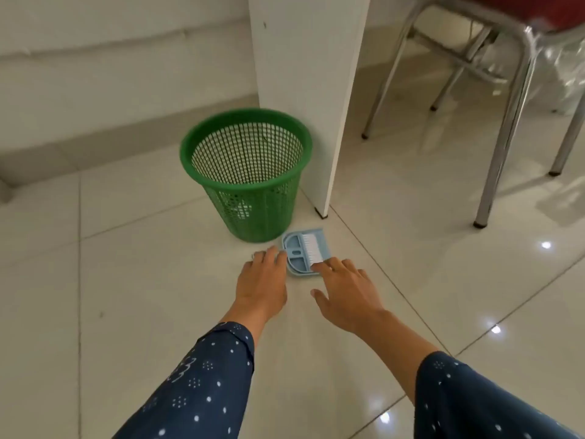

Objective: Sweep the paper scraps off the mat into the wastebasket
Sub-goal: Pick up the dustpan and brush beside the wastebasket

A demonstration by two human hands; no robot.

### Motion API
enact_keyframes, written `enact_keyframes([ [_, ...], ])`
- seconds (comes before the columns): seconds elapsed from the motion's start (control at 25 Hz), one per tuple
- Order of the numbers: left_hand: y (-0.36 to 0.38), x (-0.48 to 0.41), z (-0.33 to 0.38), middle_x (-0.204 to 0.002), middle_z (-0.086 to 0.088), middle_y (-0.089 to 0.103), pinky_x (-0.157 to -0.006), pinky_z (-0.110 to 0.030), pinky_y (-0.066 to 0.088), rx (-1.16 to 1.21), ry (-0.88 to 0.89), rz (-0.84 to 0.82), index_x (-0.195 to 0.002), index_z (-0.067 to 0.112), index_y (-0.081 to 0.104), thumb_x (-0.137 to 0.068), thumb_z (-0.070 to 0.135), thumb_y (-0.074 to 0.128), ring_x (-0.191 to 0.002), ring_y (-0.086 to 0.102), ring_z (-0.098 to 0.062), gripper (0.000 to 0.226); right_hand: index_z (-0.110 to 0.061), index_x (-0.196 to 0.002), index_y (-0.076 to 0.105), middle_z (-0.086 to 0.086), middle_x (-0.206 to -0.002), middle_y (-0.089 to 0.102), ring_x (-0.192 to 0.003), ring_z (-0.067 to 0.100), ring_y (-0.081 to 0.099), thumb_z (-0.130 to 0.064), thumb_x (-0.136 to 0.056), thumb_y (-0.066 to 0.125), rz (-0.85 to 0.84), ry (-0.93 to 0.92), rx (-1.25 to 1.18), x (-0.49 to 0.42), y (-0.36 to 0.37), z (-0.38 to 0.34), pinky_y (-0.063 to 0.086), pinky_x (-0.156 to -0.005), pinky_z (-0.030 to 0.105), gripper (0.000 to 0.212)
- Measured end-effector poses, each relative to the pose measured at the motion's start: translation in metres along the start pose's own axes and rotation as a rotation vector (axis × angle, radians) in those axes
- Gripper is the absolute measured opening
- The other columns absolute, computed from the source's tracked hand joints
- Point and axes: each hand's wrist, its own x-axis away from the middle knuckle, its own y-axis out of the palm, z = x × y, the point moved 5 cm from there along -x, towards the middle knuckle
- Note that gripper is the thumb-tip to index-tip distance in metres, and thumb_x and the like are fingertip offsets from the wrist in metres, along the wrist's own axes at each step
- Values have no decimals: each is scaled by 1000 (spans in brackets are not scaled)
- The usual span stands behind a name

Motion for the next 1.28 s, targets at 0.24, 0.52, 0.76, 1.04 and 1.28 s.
enact_keyframes([
  [0.24,25,-41,-17,-142,-8,46,-100,-40,36,-42,-160,-18,-143,13,36,-89,9,51,-130,40,-29,57,-27,-141,39,-3,-140,47,-126,22,43,-39,-94,51,15,9,-61,-14,32,11,40,-98,37,50],
  [0.52,20,-33,21,-87,0,74,-74,-33,54,773,-131,-42,-96,20,75,-84,23,66,-82,67,-20,16,-26,-129,55,-3,-122,59,-111,22,52,-12,-95,51,182,-80,-184,-18,15,19,52,-85,36,38],
  [0.76,-3,-11,109,-91,-6,72,-70,-27,47,918,47,-186,-100,11,71,-87,16,65,-82,63,-21,15,-17,-110,64,2,-106,65,-102,24,59,-1,-88,56,290,-43,-153,40,-32,74,55,-78,41,28],
  [1.04,-34,27,230,-97,1,62,-65,-18,46,897,230,-320,-108,10,52,-91,22,64,-82,58,-10,24,-24,-111,71,4,-108,66,-90,25,64,-4,-86,65,311,3,-103,142,-84,142,54,-77,38,33],
  [1.28,-41,68,338,-93,-2,66,-69,-28,48,758,376,-400,-99,10,52,-89,18,64,-83,60,-17,18,-16,-96,64,3,-101,62,-83,25,63,-16,-88,66,370,274,-201,245,-114,220,50,-71,31,9],
])
